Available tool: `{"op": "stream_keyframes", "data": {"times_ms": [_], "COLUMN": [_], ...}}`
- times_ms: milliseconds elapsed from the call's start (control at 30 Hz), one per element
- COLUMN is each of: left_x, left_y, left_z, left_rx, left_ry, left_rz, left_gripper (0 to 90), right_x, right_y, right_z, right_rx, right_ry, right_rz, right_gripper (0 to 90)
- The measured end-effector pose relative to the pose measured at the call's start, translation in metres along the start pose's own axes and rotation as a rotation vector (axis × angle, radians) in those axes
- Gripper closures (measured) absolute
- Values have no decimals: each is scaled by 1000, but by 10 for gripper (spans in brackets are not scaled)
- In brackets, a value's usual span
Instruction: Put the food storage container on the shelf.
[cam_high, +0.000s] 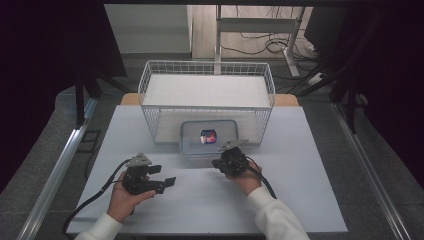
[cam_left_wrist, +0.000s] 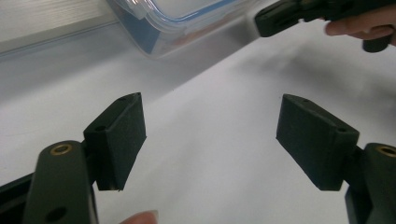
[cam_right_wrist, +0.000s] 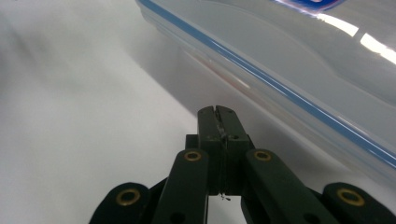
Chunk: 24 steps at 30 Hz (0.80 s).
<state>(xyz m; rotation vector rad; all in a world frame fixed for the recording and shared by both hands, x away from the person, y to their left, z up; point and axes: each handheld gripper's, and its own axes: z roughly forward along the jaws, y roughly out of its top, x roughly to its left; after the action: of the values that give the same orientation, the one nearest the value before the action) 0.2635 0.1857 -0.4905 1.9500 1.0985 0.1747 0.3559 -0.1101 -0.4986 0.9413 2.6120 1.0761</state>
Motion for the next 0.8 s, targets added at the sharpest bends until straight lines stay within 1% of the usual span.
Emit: {"op": "stream_keyframes", "data": {"times_ms": [67, 100, 133, 167, 233, 300, 367, 433, 467, 533, 567, 700, 733, 800], "left_x": [1, 1, 2, 3, 4, 7, 8, 9, 9, 9, 9, 9, 9, 10], "left_y": [0, 0, 0, -1, -1, -2, -2, -2, -2, -2, -2, -2, -2, -2], "left_z": [1, 1, 1, 1, 1, 0, 0, -1, -1, -1, -1, -1, -2, -2], "left_rx": [1, 1, 5, 4, 3, -2, -4, -11, -12, -11, -10, -13, -13, -13], "left_ry": [-2, -2, -2, -3, -5, -11, -17, -31, -34, -33, -34, -35, -33, -31], "left_rz": [-3, -3, -2, -9, -14, -31, -32, -39, -44, -45, -45, -46, -43, -45], "left_gripper": [232, 232, 231, 231, 230, 230, 231, 231, 231, 231, 230, 231, 231, 231], "right_x": [0, 0, -1, -2, -3, -7, -9, -9, -7, -6, -5, -3, -2, -1], "right_y": [2, 2, 3, 4, 5, 5, 4, 5, 6, 8, 8, 11, 13, 16], "right_z": [6, 6, 11, 12, 13, 17, 19, 20, 21, 22, 22, 23, 23, 24], "right_rx": [5, 5, 13, 14, 10, 10, 7, 9, 8, 5, 6, -2, -10, -16], "right_ry": [-8, -8, -20, -30, -34, -45, -18, -16, -16, -16, -17, -10, -8, -8], "right_rz": [-2, -2, 0, 4, 10, 29, 38, 40, 29, 31, 23, 34, 26, 26], "right_gripper": [887, 887, 887, 887, 888, 888, 888, 888, 888, 888, 888, 888, 888, 889]}}
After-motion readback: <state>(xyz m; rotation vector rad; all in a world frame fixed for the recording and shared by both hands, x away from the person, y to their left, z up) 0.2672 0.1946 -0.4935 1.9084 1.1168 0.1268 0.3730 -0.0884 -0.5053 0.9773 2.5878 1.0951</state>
